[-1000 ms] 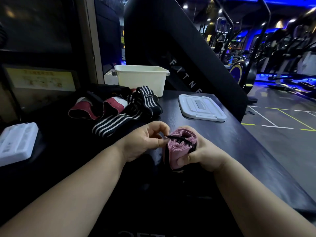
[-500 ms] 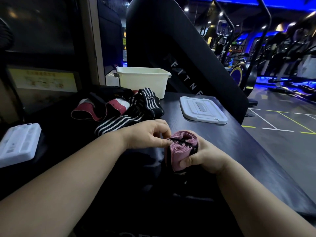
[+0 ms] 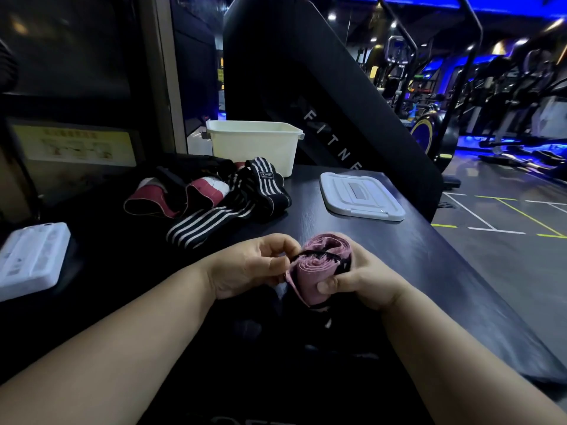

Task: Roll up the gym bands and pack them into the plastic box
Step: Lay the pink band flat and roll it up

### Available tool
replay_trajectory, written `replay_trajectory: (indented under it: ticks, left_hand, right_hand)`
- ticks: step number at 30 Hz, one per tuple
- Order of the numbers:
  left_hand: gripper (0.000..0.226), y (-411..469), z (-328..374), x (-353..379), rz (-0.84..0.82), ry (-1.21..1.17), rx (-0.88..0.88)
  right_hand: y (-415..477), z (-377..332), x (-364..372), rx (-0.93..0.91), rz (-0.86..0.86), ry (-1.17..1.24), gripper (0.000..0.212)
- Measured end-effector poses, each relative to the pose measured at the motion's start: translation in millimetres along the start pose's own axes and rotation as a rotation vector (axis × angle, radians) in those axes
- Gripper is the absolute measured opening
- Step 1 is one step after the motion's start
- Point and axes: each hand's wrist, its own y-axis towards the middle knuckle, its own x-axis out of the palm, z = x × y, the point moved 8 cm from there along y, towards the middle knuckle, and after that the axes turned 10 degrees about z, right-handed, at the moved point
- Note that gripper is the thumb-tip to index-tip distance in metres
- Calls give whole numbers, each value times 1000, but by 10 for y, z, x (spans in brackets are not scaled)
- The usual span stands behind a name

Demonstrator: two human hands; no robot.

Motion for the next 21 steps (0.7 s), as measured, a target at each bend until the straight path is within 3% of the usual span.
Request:
replay_trajectory:
  ticks: [3,6,10,13,17,21]
  left_hand:
    - [72,-32,-4,-3,-62,-79,-39]
    - [58,-80,26,33,-122,-122,-67]
    - [26,0,94,-61,115,112,-2]
    - [28,35,175,-44,151,241,42]
    - [34,20,271,3,141,397,81]
    - [25,0,342,28,177,505,147]
  right_hand:
    - [4,0,12,10,-17,14,72]
    - [2,-13,25,15,-31,21,66]
    - [2,39,14,40,-6,46,75]
    - [-18,64,-30,47,44,7,80]
    - [-52,38,-42,33,66,-47,70]
    - [-62,17,-42,24,90,-50,76]
